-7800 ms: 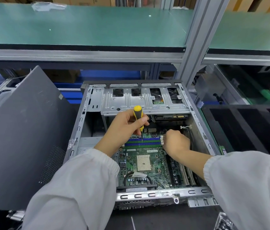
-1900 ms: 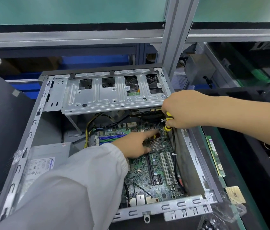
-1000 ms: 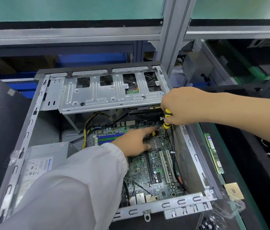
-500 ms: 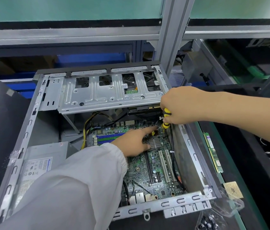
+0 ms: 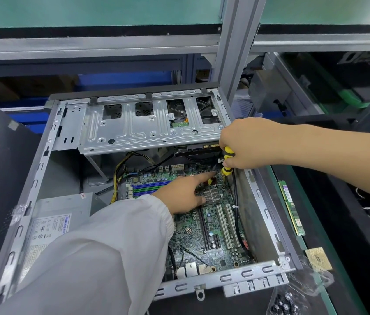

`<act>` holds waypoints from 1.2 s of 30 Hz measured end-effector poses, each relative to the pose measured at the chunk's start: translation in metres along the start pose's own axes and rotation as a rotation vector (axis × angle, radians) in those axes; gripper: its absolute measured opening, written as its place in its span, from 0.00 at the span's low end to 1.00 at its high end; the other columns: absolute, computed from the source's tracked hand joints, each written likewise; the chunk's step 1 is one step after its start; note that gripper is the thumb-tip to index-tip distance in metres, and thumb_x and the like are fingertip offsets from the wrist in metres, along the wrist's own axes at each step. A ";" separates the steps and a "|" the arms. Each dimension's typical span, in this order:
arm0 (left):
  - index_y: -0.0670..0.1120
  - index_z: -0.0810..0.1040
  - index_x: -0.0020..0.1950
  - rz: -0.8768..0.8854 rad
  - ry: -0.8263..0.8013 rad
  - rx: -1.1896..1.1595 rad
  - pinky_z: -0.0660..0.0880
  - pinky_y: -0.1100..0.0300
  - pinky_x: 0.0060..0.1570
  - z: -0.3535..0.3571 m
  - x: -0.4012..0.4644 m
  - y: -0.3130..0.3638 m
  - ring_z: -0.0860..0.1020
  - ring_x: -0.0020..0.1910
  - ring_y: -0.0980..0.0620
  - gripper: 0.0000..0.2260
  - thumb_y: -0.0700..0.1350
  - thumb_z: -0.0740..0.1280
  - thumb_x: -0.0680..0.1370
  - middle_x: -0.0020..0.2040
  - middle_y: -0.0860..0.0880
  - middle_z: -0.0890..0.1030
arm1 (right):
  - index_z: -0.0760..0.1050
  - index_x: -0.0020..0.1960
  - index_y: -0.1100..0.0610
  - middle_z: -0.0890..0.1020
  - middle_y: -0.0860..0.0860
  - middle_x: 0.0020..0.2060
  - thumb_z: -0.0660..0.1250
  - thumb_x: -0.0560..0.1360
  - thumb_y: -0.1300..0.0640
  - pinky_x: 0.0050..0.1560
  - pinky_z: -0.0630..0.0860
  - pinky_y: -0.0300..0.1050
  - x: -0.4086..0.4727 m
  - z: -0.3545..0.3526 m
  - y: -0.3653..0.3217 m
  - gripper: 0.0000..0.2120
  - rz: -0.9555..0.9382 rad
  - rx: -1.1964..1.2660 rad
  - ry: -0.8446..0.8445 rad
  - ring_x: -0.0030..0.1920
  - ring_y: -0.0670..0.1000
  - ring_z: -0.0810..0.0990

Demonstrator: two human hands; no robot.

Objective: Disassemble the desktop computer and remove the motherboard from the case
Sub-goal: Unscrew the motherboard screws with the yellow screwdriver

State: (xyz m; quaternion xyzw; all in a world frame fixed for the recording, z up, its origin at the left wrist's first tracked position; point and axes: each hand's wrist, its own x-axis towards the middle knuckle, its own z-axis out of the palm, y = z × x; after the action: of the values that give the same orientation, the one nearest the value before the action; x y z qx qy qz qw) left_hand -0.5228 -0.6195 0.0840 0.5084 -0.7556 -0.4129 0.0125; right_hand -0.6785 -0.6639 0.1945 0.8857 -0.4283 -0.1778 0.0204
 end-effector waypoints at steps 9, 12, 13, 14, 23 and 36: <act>0.59 0.53 0.77 -0.011 0.004 0.026 0.68 0.73 0.27 0.002 0.001 -0.002 0.73 0.33 0.56 0.31 0.44 0.64 0.80 0.61 0.40 0.77 | 0.78 0.50 0.59 0.71 0.48 0.30 0.65 0.74 0.50 0.28 0.66 0.39 0.001 -0.002 0.000 0.12 -0.003 -0.015 -0.003 0.37 0.53 0.76; 0.60 0.53 0.77 -0.016 -0.001 0.029 0.69 0.70 0.30 0.002 0.001 -0.001 0.76 0.38 0.51 0.31 0.44 0.64 0.80 0.58 0.42 0.79 | 0.78 0.51 0.59 0.71 0.49 0.30 0.65 0.75 0.50 0.30 0.68 0.40 0.000 -0.002 -0.001 0.12 -0.009 -0.013 0.000 0.39 0.54 0.77; 0.60 0.53 0.77 -0.012 -0.003 0.032 0.70 0.69 0.30 0.002 0.002 -0.001 0.77 0.39 0.50 0.31 0.45 0.64 0.80 0.62 0.40 0.77 | 0.77 0.50 0.58 0.70 0.48 0.30 0.65 0.75 0.50 0.30 0.68 0.41 0.000 -0.002 -0.002 0.12 -0.009 -0.009 -0.001 0.39 0.54 0.76; 0.60 0.52 0.77 -0.008 -0.005 0.038 0.70 0.70 0.31 0.002 0.002 -0.001 0.77 0.41 0.50 0.31 0.45 0.64 0.80 0.65 0.39 0.75 | 0.77 0.50 0.58 0.69 0.48 0.30 0.65 0.75 0.50 0.31 0.69 0.41 0.000 -0.002 -0.002 0.12 -0.010 -0.008 -0.002 0.38 0.53 0.76; 0.56 0.64 0.75 0.039 0.081 -0.109 0.67 0.69 0.30 0.002 0.002 0.001 0.72 0.30 0.58 0.28 0.42 0.68 0.77 0.37 0.47 0.76 | 0.68 0.38 0.55 0.67 0.47 0.30 0.65 0.75 0.43 0.30 0.65 0.40 -0.007 -0.006 -0.011 0.16 0.009 -0.132 -0.087 0.36 0.52 0.71; 0.35 0.80 0.47 0.162 0.372 -0.811 0.72 0.58 0.40 -0.001 0.007 0.040 0.78 0.34 0.50 0.07 0.29 0.71 0.71 0.37 0.44 0.80 | 0.73 0.44 0.52 0.64 0.48 0.29 0.65 0.73 0.58 0.27 0.59 0.40 -0.013 -0.007 -0.022 0.02 0.027 -0.220 -0.015 0.35 0.52 0.69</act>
State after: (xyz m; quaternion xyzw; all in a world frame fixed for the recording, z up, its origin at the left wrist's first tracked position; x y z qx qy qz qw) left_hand -0.5556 -0.6200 0.1071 0.4670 -0.5550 -0.5749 0.3786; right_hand -0.6668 -0.6404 0.2011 0.8709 -0.4185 -0.2299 0.1166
